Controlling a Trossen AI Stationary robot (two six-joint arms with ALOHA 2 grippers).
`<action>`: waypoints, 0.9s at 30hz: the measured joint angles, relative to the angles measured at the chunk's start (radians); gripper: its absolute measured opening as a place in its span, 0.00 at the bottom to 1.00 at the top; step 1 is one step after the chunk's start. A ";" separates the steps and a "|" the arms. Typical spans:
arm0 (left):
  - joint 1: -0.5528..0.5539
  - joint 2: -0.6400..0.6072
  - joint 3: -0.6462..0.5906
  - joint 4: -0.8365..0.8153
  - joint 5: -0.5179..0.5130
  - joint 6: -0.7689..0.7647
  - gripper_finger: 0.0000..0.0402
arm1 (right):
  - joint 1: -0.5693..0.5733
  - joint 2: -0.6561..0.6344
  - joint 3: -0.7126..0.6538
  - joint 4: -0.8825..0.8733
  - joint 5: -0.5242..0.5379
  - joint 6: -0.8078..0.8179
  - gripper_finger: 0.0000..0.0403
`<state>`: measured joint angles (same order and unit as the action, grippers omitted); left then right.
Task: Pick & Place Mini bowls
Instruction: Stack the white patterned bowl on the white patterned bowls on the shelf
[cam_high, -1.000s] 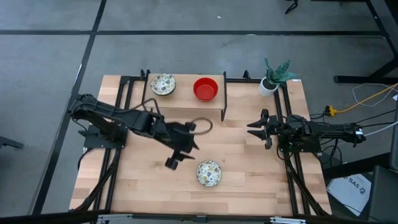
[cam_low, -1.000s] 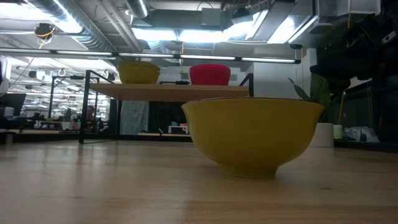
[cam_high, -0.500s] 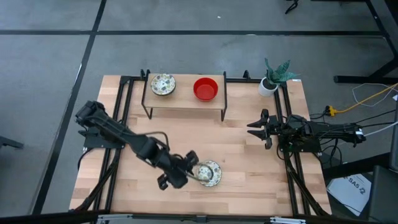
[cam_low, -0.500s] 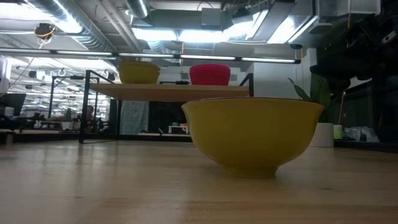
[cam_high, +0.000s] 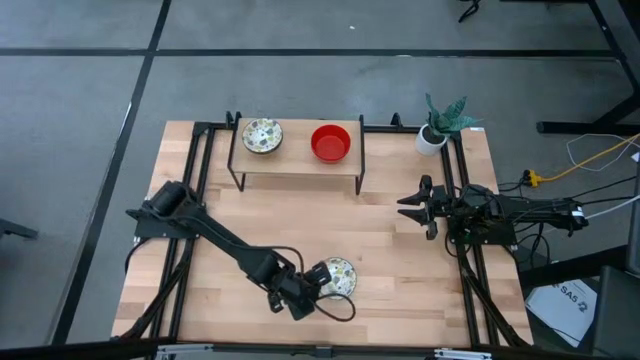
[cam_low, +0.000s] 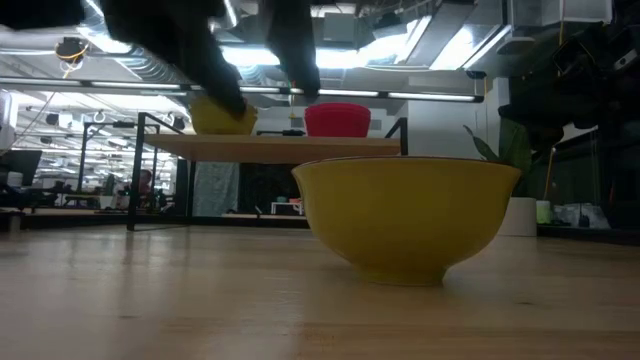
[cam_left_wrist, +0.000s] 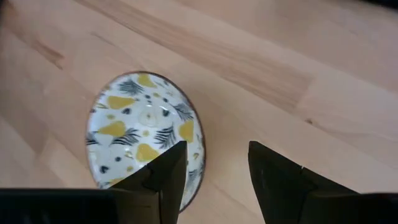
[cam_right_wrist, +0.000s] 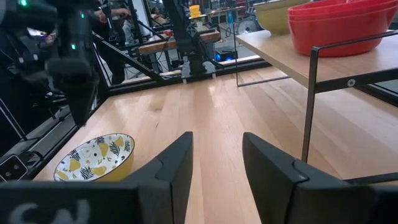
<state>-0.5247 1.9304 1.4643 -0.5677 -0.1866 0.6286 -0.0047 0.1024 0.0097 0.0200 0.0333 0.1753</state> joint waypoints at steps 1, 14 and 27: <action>0.000 0.010 0.000 0.000 -0.004 0.007 0.41 | 0.000 0.000 0.000 0.000 0.000 0.000 0.35; 0.030 0.058 0.000 0.089 0.006 0.024 0.40 | 0.000 0.000 0.000 0.000 0.000 0.000 0.35; 0.055 0.118 -0.001 0.120 0.023 0.073 0.39 | 0.000 0.000 0.000 0.000 0.000 0.000 0.35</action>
<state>-0.4698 2.0486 1.4635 -0.4482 -0.1634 0.7013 -0.0044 0.1024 0.0094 0.0200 0.0328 0.1751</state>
